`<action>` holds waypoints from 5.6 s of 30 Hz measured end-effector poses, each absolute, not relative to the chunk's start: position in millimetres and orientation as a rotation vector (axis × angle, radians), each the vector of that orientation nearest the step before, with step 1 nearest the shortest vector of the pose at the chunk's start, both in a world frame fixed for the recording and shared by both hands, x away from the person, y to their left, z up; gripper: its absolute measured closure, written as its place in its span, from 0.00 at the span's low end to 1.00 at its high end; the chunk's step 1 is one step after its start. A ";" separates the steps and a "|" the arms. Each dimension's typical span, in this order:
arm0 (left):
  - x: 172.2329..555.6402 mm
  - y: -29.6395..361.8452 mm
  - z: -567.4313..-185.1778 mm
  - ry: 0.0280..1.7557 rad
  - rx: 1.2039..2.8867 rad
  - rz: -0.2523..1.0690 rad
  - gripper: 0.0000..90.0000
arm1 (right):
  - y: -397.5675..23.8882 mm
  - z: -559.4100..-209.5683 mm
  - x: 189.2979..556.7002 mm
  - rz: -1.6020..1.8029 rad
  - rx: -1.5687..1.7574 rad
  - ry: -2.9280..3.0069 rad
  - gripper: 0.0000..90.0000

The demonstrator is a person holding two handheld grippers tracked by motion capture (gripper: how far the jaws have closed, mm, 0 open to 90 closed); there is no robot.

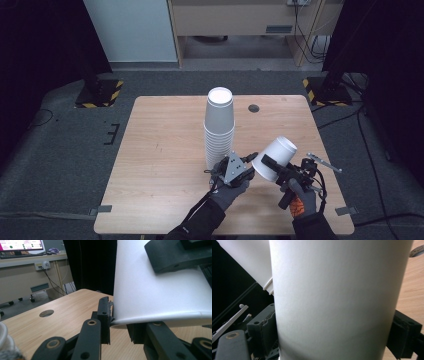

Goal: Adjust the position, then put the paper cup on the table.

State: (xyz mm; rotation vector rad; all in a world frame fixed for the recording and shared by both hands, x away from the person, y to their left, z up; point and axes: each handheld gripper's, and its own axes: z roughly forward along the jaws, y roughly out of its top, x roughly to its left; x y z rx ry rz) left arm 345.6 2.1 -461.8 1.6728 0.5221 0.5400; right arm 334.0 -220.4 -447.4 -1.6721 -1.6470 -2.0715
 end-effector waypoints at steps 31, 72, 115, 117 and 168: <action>341.4 2.0 -463.5 0.471 1.666 0.550 0.90 | -214.7 -449.6 335.5 -2.056 -1.632 -1.654 0.12; 324.3 64.9 -444.7 0.483 1.740 0.423 0.95 | -245.0 -452.6 344.8 -2.196 -1.883 -1.866 0.10; 307.0 162.7 -449.6 0.649 1.730 0.423 0.95 | -252.7 -471.8 348.2 -1.918 -1.917 -2.474 0.12; 305.6 168.2 -449.9 0.664 1.727 0.429 0.95 | -253.3 -472.5 347.9 -1.909 -1.924 -2.478 0.12; 322.6 286.4 -452.8 1.170 1.677 0.638 0.95 | -258.6 -486.4 355.3 -1.680 -1.980 -2.643 0.11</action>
